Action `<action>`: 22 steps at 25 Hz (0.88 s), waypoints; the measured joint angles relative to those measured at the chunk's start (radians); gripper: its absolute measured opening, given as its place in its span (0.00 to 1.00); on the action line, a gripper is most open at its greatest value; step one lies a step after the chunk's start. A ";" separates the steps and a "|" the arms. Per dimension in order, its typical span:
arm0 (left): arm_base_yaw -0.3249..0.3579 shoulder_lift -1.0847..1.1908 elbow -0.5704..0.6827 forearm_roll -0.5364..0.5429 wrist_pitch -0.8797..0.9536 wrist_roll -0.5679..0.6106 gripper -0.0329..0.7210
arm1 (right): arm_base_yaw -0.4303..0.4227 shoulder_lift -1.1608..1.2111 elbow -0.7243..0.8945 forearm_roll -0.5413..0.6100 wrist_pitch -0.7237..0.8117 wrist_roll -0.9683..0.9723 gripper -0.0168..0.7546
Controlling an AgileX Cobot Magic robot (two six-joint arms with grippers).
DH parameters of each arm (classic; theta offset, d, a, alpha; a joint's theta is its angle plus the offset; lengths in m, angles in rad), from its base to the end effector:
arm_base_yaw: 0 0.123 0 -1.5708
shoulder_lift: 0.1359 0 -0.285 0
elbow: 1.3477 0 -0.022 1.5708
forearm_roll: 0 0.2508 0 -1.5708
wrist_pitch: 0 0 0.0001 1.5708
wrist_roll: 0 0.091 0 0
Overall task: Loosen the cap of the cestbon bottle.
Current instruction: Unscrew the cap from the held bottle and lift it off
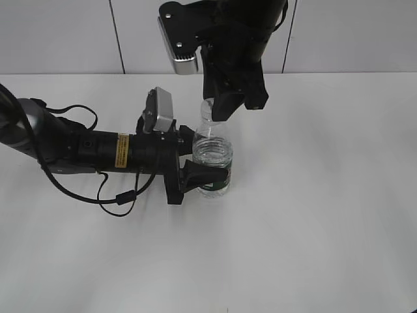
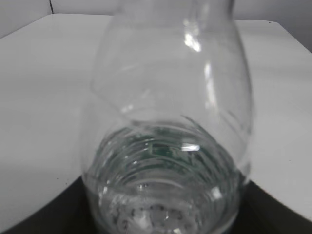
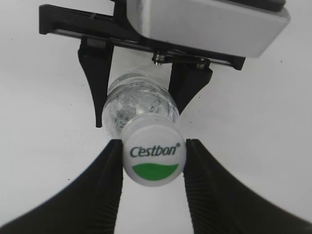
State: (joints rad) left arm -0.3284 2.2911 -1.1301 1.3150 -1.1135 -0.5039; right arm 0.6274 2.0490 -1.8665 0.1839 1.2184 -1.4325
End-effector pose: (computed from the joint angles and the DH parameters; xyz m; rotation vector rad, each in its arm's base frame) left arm 0.3452 -0.2010 0.0742 1.3172 1.4791 -0.9911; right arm 0.3464 0.2705 0.2674 -2.3987 1.5089 0.0928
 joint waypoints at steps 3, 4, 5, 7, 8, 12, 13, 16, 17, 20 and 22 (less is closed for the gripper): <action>0.000 0.000 0.000 0.000 0.000 -0.009 0.59 | 0.000 0.000 0.000 0.000 0.000 0.000 0.41; 0.000 0.000 0.000 0.000 0.000 -0.013 0.59 | 0.000 0.000 0.000 0.000 -0.001 0.004 0.41; 0.000 0.000 0.000 0.000 0.000 -0.014 0.59 | 0.000 -0.001 0.000 0.000 -0.001 0.011 0.41; 0.000 0.000 0.000 0.001 0.000 -0.016 0.59 | 0.000 -0.003 0.000 -0.001 -0.001 0.038 0.41; 0.000 0.000 0.000 0.002 -0.001 -0.017 0.59 | 0.000 -0.003 0.000 -0.002 -0.001 0.054 0.41; 0.000 0.000 0.000 0.000 0.000 -0.031 0.59 | 0.000 -0.007 0.000 0.004 -0.001 0.118 0.53; 0.000 0.000 0.000 0.000 0.001 -0.034 0.59 | 0.000 -0.009 0.000 0.006 -0.001 0.128 0.57; 0.000 0.000 0.000 -0.001 0.001 -0.036 0.59 | 0.000 -0.019 0.000 0.011 -0.001 0.141 0.68; 0.000 0.000 0.000 -0.001 0.001 -0.036 0.59 | 0.000 -0.024 0.000 0.012 -0.001 0.147 0.69; 0.000 0.000 0.000 -0.001 0.001 -0.036 0.59 | 0.000 -0.044 0.000 0.032 0.000 0.213 0.71; 0.000 0.000 0.000 -0.001 0.001 -0.036 0.59 | 0.000 -0.060 0.000 0.050 0.000 0.311 0.71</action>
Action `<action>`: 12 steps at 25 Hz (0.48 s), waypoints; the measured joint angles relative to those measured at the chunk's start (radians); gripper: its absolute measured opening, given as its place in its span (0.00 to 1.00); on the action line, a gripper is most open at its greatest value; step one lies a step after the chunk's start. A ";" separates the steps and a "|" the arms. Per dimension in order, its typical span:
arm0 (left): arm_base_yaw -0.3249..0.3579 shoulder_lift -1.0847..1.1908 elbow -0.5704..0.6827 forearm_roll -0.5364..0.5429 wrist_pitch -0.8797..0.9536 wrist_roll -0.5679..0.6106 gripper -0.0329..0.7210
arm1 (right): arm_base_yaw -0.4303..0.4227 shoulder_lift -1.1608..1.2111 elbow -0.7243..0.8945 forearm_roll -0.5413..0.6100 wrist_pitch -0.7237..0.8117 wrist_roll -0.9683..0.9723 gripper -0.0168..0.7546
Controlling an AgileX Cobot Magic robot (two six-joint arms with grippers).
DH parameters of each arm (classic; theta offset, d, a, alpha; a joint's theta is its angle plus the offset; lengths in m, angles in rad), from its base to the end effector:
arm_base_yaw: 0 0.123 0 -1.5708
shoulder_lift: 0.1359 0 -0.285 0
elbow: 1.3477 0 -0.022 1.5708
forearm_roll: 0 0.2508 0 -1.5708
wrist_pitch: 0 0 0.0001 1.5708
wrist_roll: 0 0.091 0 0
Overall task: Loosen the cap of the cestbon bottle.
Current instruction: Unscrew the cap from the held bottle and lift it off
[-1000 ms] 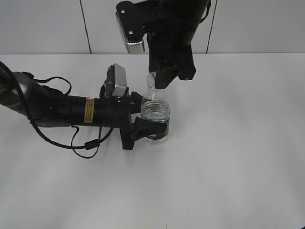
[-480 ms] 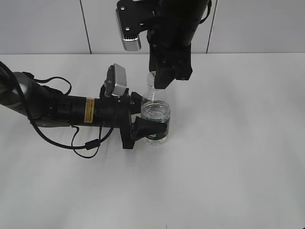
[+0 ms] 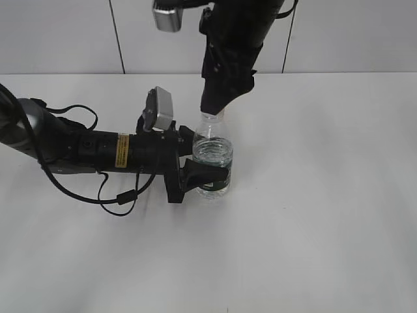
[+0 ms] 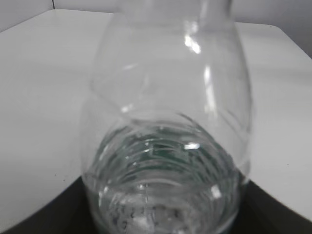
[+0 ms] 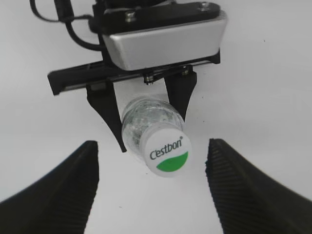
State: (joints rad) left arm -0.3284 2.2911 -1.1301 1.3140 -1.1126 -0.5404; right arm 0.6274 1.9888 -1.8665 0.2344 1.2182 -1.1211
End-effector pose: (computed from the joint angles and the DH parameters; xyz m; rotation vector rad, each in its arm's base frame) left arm 0.3453 -0.2010 0.0742 1.2934 1.5089 -1.0135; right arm 0.3362 0.2683 0.2944 -2.0845 1.8264 0.2060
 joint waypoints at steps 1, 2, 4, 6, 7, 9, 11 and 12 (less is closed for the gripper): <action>0.000 0.000 0.000 0.000 0.000 -0.001 0.59 | 0.000 -0.009 0.000 0.005 0.000 0.071 0.71; 0.000 0.000 0.000 0.000 0.000 -0.001 0.59 | 0.000 -0.017 0.000 0.009 0.000 0.155 0.71; 0.000 0.000 0.000 0.000 0.000 -0.001 0.59 | 0.000 -0.030 0.000 0.015 0.000 0.356 0.71; 0.000 0.000 0.000 0.000 0.000 -0.001 0.59 | 0.000 -0.034 0.000 0.017 0.000 0.609 0.71; 0.000 0.000 0.000 0.000 0.000 -0.001 0.59 | 0.000 -0.034 0.000 0.017 0.000 0.728 0.71; 0.000 0.000 0.000 0.000 0.000 -0.001 0.59 | 0.000 -0.034 0.000 0.017 0.000 1.020 0.71; 0.000 0.000 0.000 0.000 0.000 -0.001 0.59 | 0.000 -0.034 0.000 0.017 0.000 1.198 0.69; 0.000 0.000 0.000 0.000 0.000 -0.001 0.59 | 0.000 -0.034 0.000 0.017 0.001 1.245 0.68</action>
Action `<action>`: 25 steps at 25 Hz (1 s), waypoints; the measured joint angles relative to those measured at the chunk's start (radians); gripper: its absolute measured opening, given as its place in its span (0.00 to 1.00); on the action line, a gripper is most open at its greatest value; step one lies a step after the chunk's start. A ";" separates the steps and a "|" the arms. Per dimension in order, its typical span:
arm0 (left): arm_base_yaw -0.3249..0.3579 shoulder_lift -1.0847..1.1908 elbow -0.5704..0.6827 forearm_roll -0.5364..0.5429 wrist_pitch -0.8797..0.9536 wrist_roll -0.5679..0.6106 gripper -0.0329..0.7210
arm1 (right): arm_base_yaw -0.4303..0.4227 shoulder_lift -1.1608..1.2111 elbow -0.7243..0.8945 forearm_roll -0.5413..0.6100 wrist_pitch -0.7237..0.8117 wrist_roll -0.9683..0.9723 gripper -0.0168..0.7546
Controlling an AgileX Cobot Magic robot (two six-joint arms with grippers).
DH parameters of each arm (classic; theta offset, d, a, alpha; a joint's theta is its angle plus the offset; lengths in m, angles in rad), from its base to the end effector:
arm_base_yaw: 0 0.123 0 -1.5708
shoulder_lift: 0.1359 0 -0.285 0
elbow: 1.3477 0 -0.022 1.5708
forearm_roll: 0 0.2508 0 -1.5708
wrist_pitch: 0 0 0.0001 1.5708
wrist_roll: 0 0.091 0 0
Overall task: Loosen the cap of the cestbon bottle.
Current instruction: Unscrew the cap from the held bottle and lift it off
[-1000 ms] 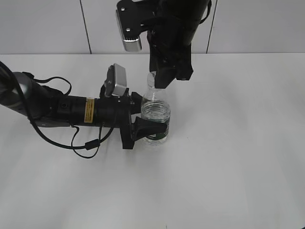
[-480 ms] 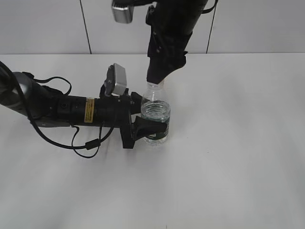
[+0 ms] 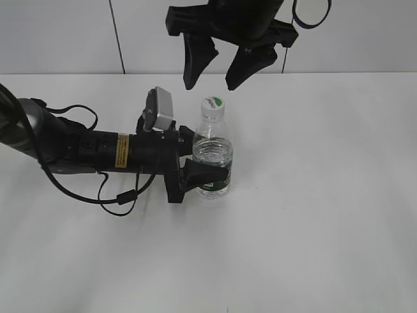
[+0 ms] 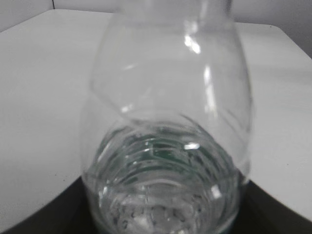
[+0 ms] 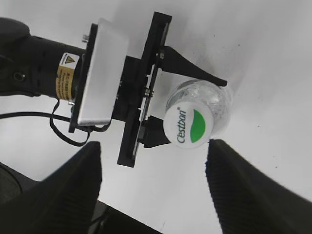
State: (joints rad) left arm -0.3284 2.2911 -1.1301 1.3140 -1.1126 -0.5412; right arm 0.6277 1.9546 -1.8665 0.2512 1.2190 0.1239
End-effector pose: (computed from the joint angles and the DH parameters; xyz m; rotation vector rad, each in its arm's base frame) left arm 0.3453 -0.2010 0.0742 1.2929 1.5095 -1.0140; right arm 0.3303 0.2659 0.3093 -0.6509 2.7872 0.5222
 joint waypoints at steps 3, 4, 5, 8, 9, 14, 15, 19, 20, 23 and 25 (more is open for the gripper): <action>0.000 0.000 0.000 0.000 0.000 0.000 0.59 | 0.000 0.000 0.000 -0.033 0.000 0.052 0.65; 0.000 0.000 0.000 0.000 0.000 0.000 0.59 | 0.000 0.002 0.000 -0.050 0.000 0.059 0.65; 0.000 0.000 0.000 0.000 0.000 0.000 0.59 | 0.000 0.006 0.000 -0.062 0.000 0.061 0.65; 0.000 0.000 0.000 0.000 0.000 0.000 0.59 | 0.000 0.026 0.000 -0.068 0.000 0.064 0.65; 0.000 0.000 0.000 0.000 0.000 0.000 0.59 | 0.000 0.033 0.000 -0.067 0.000 0.065 0.65; 0.000 0.000 0.000 0.000 0.000 0.000 0.59 | 0.000 0.046 0.001 -0.064 0.000 0.066 0.65; 0.000 0.000 0.000 0.000 0.000 0.000 0.59 | 0.000 0.048 0.001 -0.064 0.001 0.066 0.65; 0.000 0.000 0.000 0.000 0.000 0.000 0.59 | 0.000 0.076 0.001 -0.063 0.001 0.066 0.65; 0.000 0.000 0.000 0.000 0.000 0.000 0.59 | 0.000 0.087 0.001 -0.063 0.001 0.066 0.65; 0.000 0.000 0.000 0.000 0.000 0.000 0.59 | 0.000 0.106 0.001 -0.063 0.001 0.067 0.64; 0.000 0.000 0.000 0.000 0.000 0.000 0.59 | 0.000 0.108 0.001 -0.063 0.001 0.067 0.63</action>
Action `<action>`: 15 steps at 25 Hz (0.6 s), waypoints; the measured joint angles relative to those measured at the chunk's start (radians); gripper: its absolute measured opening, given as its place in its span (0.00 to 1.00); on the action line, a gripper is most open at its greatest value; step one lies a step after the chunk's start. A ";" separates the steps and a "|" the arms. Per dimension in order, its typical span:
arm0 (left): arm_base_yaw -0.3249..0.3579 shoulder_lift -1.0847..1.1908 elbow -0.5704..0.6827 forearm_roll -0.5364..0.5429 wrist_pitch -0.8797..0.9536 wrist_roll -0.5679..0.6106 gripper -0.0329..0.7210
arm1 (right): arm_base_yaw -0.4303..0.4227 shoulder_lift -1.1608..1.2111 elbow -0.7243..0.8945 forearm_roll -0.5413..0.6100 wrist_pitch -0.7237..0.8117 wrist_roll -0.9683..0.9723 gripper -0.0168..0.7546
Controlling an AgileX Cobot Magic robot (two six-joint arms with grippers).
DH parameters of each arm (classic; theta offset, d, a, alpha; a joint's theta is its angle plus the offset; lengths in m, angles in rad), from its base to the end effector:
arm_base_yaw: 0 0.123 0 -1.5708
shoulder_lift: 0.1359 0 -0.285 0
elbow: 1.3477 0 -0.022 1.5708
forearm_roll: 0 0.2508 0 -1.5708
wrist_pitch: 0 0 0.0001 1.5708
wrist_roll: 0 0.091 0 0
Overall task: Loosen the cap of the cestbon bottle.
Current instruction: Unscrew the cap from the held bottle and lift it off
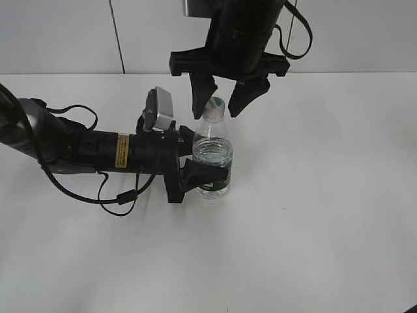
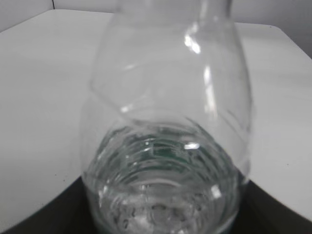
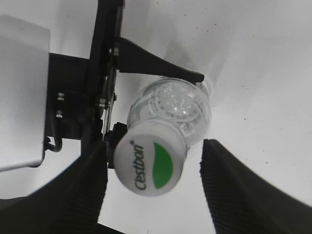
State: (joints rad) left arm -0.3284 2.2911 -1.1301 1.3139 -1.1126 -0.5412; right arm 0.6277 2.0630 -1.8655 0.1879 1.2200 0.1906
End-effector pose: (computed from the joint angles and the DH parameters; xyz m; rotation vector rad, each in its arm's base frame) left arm 0.3453 -0.2010 0.0742 1.2928 1.5095 -1.0140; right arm 0.3475 0.2719 0.2610 -0.5807 2.9116 0.3943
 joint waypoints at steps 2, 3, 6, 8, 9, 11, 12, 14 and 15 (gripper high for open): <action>0.000 0.000 0.000 0.000 0.000 0.000 0.59 | 0.000 0.000 0.000 0.000 0.000 0.000 0.61; 0.000 0.000 0.000 0.000 0.000 0.000 0.59 | 0.000 0.000 0.000 0.000 0.000 0.000 0.60; 0.000 0.000 0.000 0.000 0.000 0.000 0.59 | 0.000 0.000 0.000 0.000 0.000 0.000 0.54; 0.000 0.000 0.000 0.000 0.000 0.000 0.59 | 0.000 0.000 0.000 0.004 0.000 0.000 0.47; 0.000 0.000 0.000 0.000 0.000 0.000 0.59 | 0.000 0.000 0.000 0.006 0.000 0.000 0.43; 0.000 0.000 0.000 -0.001 0.000 0.000 0.59 | 0.000 0.000 0.000 0.007 0.000 -0.017 0.42; 0.000 0.000 0.000 -0.001 0.000 0.000 0.59 | 0.000 0.000 0.000 0.007 0.000 -0.027 0.42; 0.000 0.000 0.000 -0.001 0.000 -0.001 0.59 | 0.000 0.000 0.000 0.007 0.000 -0.061 0.42; 0.000 0.000 0.000 -0.001 0.000 -0.001 0.59 | 0.000 0.000 0.000 0.007 0.000 -0.082 0.42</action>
State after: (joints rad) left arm -0.3284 2.2911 -1.1301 1.3129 -1.1124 -0.5424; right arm 0.6277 2.0630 -1.8655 0.1944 1.2200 0.1088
